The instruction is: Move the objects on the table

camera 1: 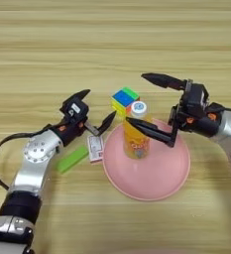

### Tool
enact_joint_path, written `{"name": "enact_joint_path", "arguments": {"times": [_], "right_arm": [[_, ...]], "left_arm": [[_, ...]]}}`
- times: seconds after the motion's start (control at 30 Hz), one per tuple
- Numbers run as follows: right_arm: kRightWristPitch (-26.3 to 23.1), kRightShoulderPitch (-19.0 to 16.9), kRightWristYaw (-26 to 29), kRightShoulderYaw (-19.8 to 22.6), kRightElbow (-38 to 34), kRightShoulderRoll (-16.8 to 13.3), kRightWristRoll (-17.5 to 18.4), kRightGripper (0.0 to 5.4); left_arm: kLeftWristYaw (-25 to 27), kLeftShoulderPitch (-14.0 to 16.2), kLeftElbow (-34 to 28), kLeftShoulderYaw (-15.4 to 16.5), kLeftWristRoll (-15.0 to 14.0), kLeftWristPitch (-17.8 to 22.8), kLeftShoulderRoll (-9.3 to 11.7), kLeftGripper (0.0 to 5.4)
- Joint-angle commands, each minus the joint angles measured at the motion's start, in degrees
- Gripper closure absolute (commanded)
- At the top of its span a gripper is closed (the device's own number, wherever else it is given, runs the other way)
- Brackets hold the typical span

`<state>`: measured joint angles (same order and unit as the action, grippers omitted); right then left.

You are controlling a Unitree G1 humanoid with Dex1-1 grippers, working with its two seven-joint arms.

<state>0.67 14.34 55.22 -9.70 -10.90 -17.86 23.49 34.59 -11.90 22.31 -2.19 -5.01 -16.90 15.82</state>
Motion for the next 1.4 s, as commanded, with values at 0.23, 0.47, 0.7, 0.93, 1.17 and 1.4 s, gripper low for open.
{"name": "enact_joint_path", "arguments": {"times": [0.23,0.47,0.7,0.93,1.17,1.4], "right_arm": [[0.3,0.8,0.3,0.4,0.6,-0.5,0.2,0.00],[0.5,1.3,0.6,0.4,0.9,-0.4,0.1,0.00],[0.5,1.5,0.7,0.4,1.1,-0.5,0.1,0.00],[0.6,1.5,0.8,0.4,1.1,-0.5,0.1,0.00],[0.6,1.4,0.8,0.5,1.1,-0.6,0.2,0.00],[0.5,1.3,0.9,0.5,0.9,-0.7,0.2,0.00]], "left_arm": [[8.6,9.7,-11.0,0.9,-5.5,3.7,6.1,0.03],[14.5,11.2,-11.8,1.1,-8.1,3.5,9.9,0.03],[17.7,10.5,-9.8,1.3,-8.1,3.1,12.2,0.03],[19.7,9.6,-6.8,1.4,-7.5,3.4,13.6,0.03],[22.7,9.3,-4.8,0.0,-6.9,4.1,14.5,0.03],[25.8,6.8,-1.5,-2.3,-5.0,5.0,16.1,0.03]]}}
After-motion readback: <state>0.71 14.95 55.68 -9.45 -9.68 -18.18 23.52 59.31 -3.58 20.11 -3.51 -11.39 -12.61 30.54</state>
